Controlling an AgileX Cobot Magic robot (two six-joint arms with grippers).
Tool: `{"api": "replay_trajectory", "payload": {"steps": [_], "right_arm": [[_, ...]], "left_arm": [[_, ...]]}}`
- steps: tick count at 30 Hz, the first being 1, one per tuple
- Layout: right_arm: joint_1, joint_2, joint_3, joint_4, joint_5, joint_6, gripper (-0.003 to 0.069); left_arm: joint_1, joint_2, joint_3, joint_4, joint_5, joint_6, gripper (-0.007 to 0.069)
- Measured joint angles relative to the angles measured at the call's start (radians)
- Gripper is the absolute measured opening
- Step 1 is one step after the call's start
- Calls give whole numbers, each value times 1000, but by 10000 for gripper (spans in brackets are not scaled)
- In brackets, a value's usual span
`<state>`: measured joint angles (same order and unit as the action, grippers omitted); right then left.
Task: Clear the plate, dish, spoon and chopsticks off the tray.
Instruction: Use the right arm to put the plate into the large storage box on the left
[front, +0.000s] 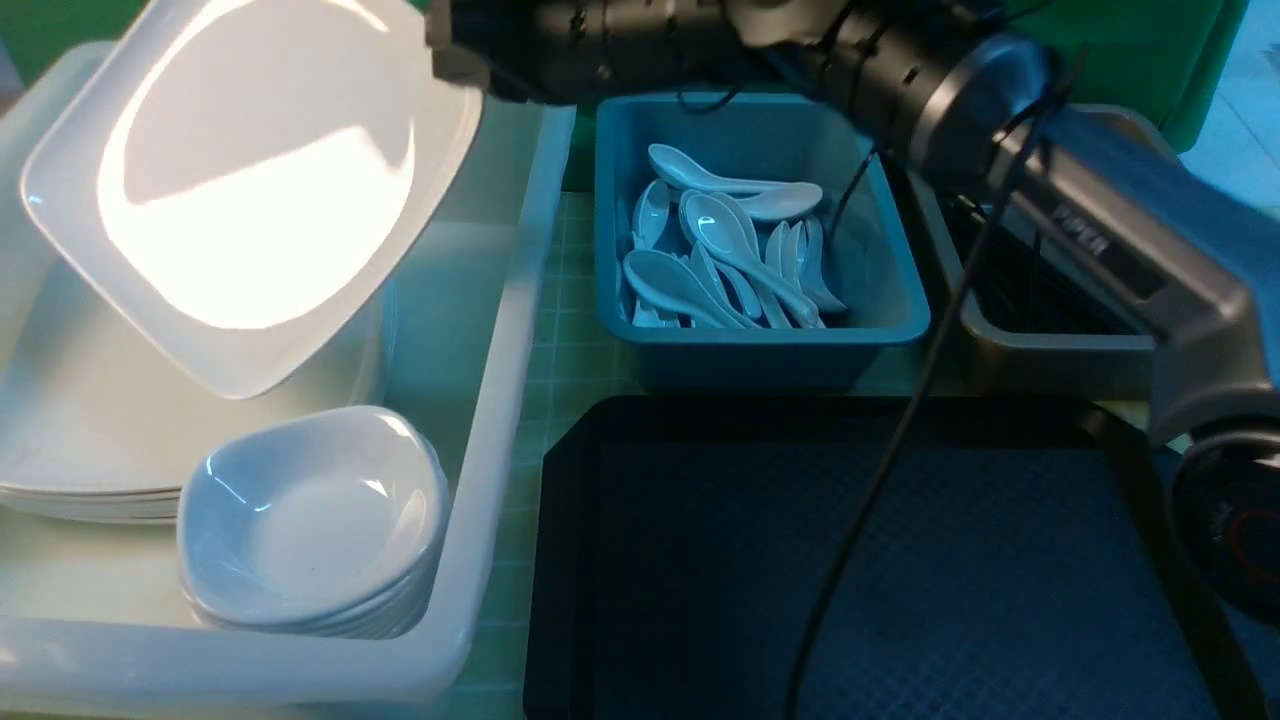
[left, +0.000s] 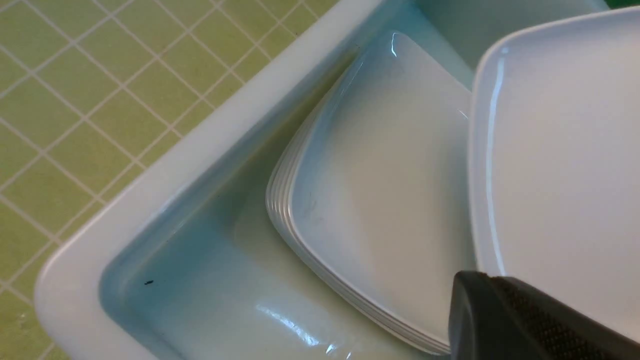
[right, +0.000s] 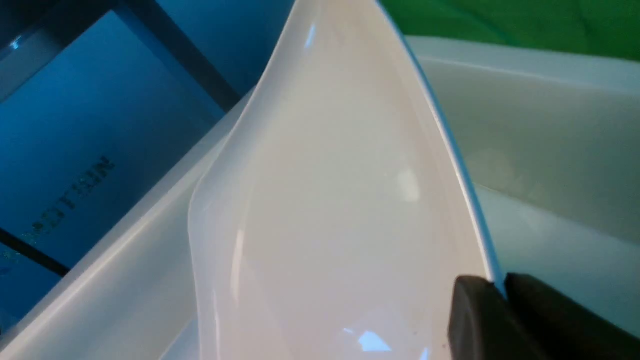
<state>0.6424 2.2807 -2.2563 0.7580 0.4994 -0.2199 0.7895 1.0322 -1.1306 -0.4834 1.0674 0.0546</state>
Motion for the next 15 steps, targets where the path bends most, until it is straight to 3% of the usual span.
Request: {"api": "replay_trajectory", "payload": {"steps": [4,8,15], "right_arm": [[55,46,0,-2,-58,-17,29],[92,66,0,0,-64,-124,29],[96,72,-2,-65,-78,-190,26]], "left_arm": [[0,0,0,0,3,0,-1],[0,0,0,0,6,2,-1],[0,0,0,5,10,8,-1]]}}
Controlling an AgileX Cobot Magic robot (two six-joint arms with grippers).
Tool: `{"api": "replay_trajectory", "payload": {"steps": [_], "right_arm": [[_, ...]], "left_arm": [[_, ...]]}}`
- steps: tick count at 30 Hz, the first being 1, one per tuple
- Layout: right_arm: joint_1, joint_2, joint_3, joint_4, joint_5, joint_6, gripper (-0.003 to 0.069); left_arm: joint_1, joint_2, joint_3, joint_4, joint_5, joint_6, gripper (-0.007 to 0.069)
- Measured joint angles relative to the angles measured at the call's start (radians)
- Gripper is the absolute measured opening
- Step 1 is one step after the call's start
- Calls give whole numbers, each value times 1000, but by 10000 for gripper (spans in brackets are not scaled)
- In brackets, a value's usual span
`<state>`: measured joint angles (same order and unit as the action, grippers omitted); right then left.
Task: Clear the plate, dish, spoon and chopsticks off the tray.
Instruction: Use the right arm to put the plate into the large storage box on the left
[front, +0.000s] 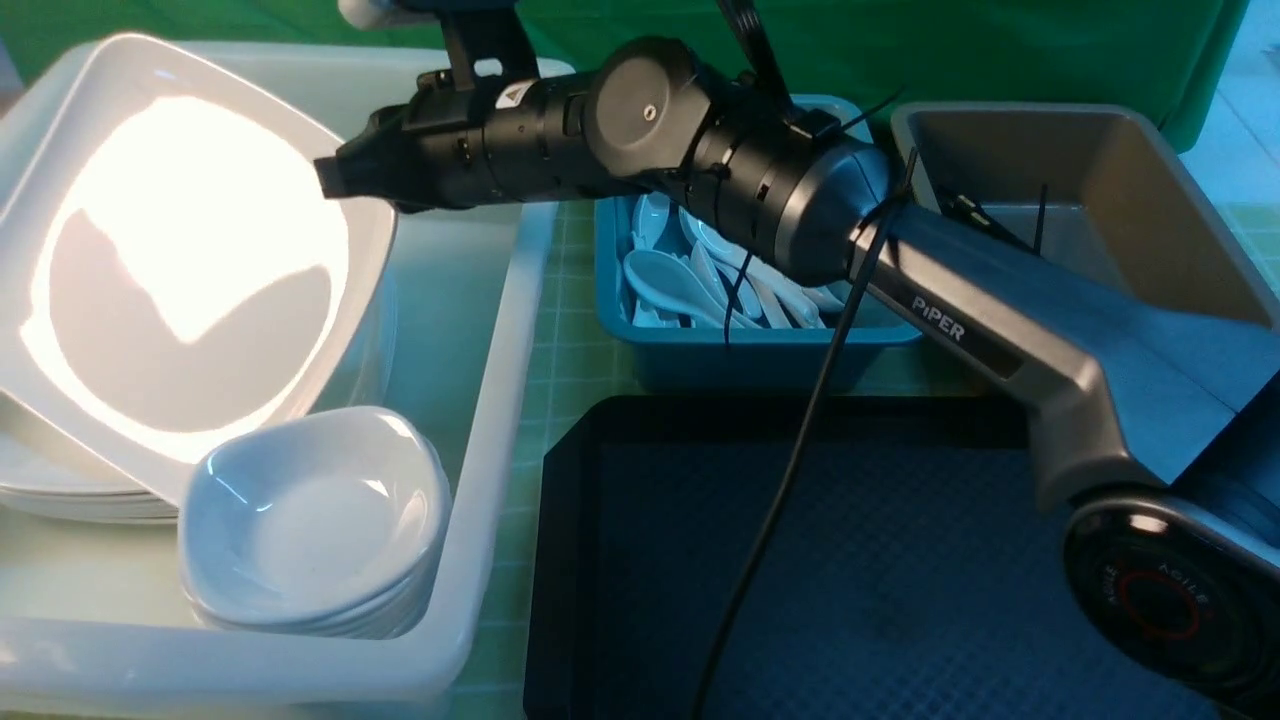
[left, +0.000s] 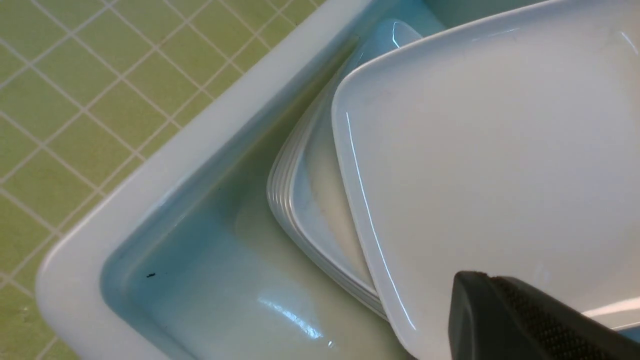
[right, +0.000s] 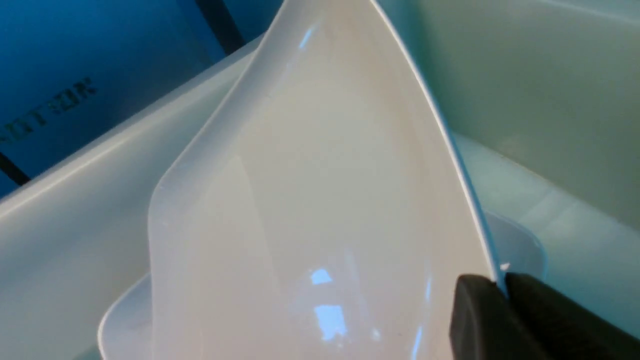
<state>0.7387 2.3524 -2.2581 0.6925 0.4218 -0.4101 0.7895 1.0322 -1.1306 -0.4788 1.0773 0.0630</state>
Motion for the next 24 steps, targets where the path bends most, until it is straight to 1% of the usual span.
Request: {"api": "replay_trajectory", "payload": {"steps": [3,8,11,13,17,24], "right_arm": [[0,2,-1,-23,-6,-56,26],[0,16,-2,-23,-31,-109,28],[0,34,-5,-20,-60,-103,29],[0,45,-6,-19,-73,-65,29],[0,83,-7,-24,-122,110,29],[0,104,-6,-52,-176,265,28]], "left_arm": [[0,0,0,3,0,3,-1],[0,0,0,3,1,8,-1],[0,0,0,3,1,11,-1],[0,0,0,3,1,11,-1],[0,0,0,3,1,11,-1],[0,0,0,3,1,11,-1]]}}
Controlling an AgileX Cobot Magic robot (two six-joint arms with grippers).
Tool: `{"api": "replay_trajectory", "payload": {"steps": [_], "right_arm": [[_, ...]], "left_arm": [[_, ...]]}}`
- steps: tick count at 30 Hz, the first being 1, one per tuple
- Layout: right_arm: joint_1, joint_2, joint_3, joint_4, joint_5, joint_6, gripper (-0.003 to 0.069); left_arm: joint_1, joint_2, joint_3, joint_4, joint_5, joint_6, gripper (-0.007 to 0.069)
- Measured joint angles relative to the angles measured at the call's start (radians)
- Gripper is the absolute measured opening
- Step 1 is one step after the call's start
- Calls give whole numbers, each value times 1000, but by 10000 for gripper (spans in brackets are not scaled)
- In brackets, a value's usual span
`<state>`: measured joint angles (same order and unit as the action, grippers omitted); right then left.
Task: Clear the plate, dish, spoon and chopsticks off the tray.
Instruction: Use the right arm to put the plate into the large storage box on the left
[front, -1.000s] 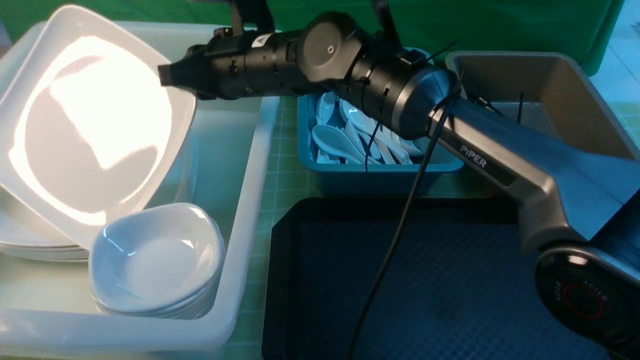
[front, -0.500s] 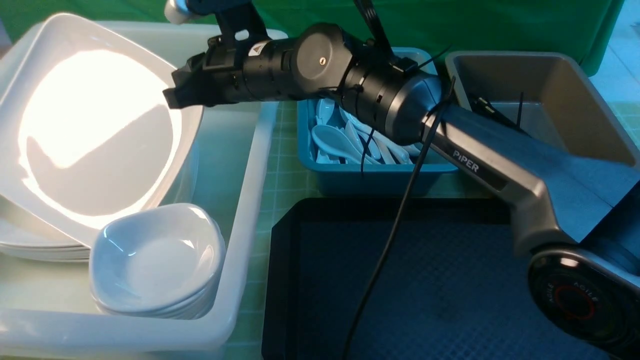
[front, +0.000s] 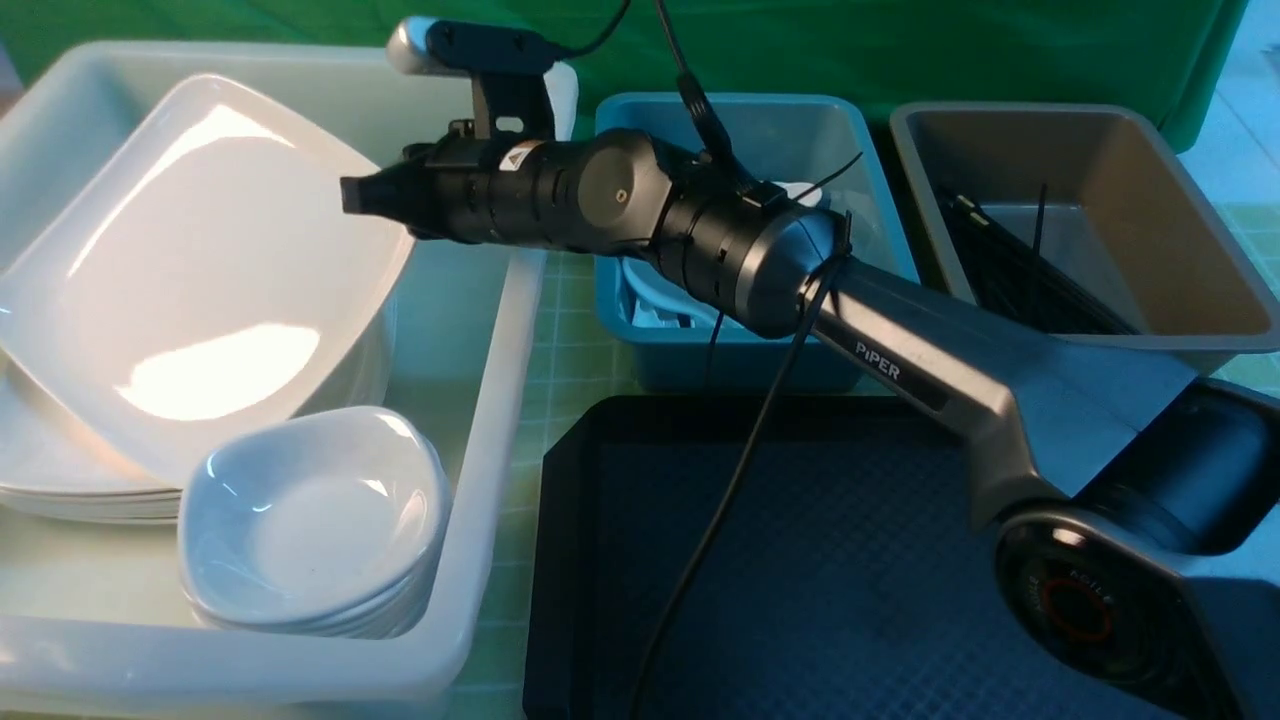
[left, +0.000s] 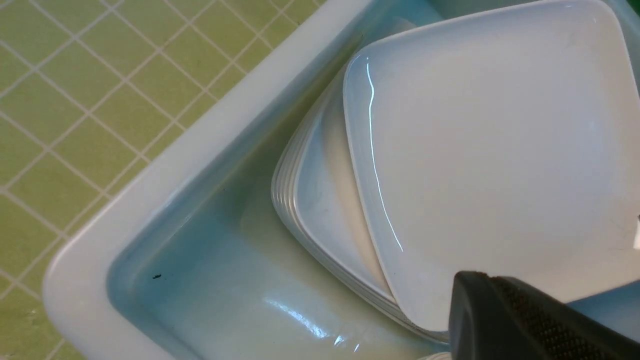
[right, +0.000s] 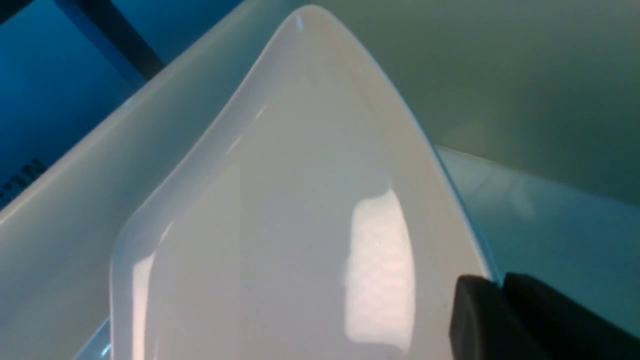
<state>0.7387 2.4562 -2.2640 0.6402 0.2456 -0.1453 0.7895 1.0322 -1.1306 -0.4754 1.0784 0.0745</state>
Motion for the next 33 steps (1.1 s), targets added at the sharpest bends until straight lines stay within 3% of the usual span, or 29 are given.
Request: {"api": "replay_trajectory", "payload": {"steps": [8,21,33], "right_arm": [[7,0,-1,-94,-7,109,28],[17,-6,-4,-131,62,16,33],[29,-19,-8,-157,243,-73,172]], "left_arm": [[0,0,0,0,-4,0,-1],[0,0,0,0,-4,0,-1],[0,0,0,0,-3,11,-1]]}}
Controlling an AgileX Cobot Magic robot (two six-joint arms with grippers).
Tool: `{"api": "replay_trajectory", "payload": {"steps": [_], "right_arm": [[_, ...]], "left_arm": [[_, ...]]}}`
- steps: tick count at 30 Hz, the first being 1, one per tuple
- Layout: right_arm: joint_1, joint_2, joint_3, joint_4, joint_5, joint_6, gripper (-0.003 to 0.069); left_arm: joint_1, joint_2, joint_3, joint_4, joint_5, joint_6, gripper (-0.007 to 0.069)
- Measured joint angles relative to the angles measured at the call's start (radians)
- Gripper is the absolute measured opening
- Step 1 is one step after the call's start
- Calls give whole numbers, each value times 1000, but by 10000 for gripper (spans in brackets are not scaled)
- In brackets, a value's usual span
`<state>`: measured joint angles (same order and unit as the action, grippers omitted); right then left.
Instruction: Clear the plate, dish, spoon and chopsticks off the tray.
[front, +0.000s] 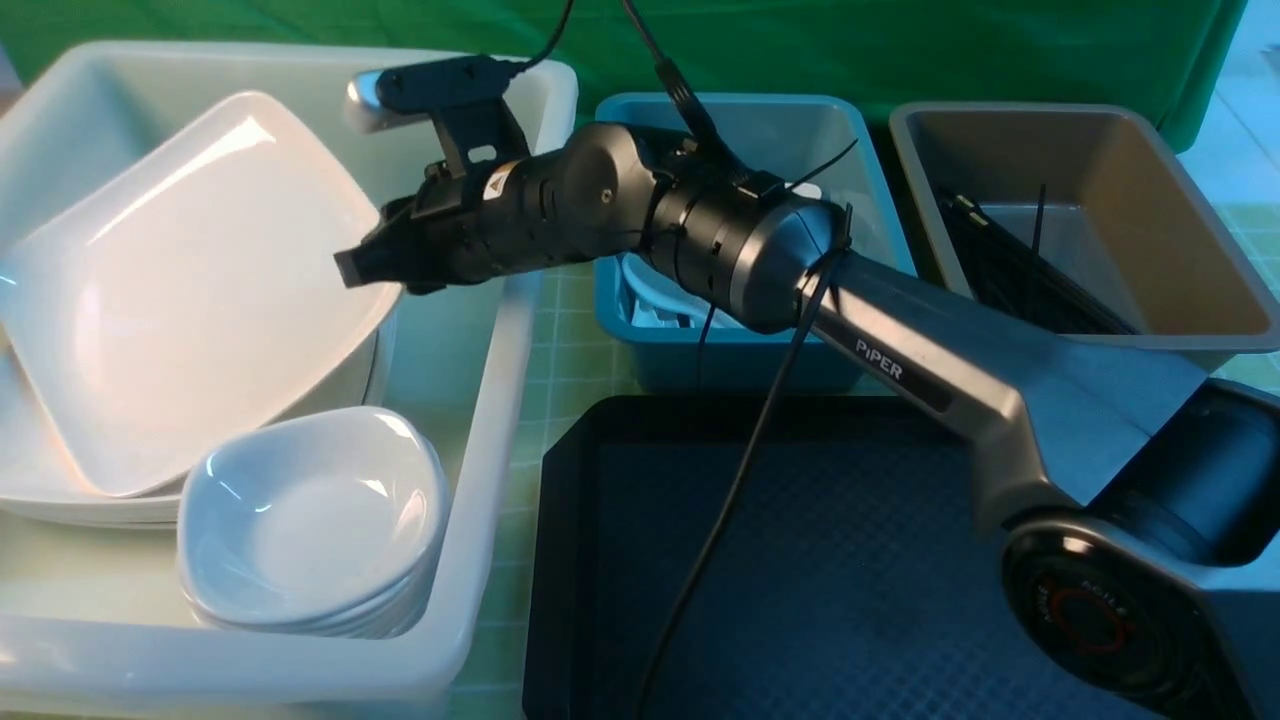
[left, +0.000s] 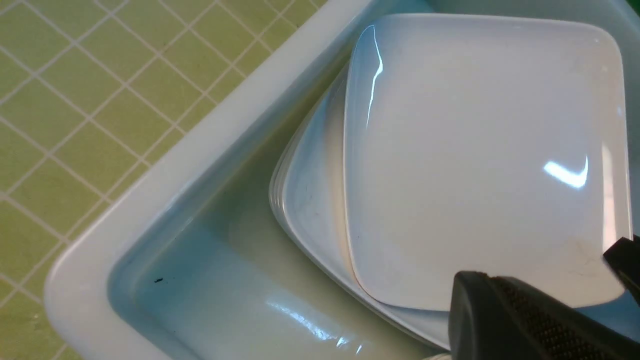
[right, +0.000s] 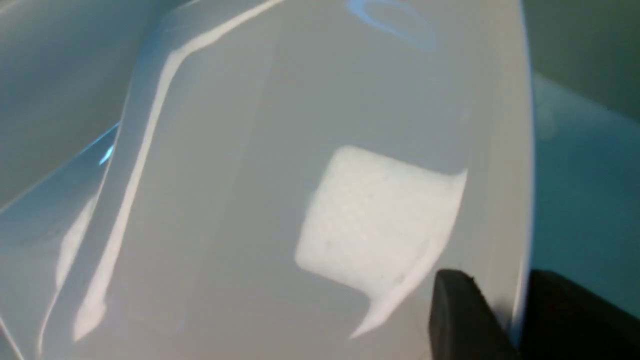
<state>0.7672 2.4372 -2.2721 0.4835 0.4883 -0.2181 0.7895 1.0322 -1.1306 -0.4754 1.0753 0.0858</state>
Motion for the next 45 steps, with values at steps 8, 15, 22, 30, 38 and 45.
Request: {"api": "replay_trajectory", "payload": {"steps": [8,15,22,30,38,45], "right_arm": [[31,-12,-6,-22,88,-18,254],[68,-18,-6,-24,174,9,276],[111,-21,-2,-32,252,19,316],[119,-87,2,-99,275,19,468],[80,-167,3,-142,350,12,428],[-38,-406,3,-227,642,-66,39]], "left_arm": [[0,0,0,0,2,2,-1],[0,0,0,0,3,4,-1],[0,0,0,0,10,19,-1],[0,0,0,0,17,21,-1],[0,0,0,0,34,24,-1],[-1,0,0,-6,33,24,-1]]}}
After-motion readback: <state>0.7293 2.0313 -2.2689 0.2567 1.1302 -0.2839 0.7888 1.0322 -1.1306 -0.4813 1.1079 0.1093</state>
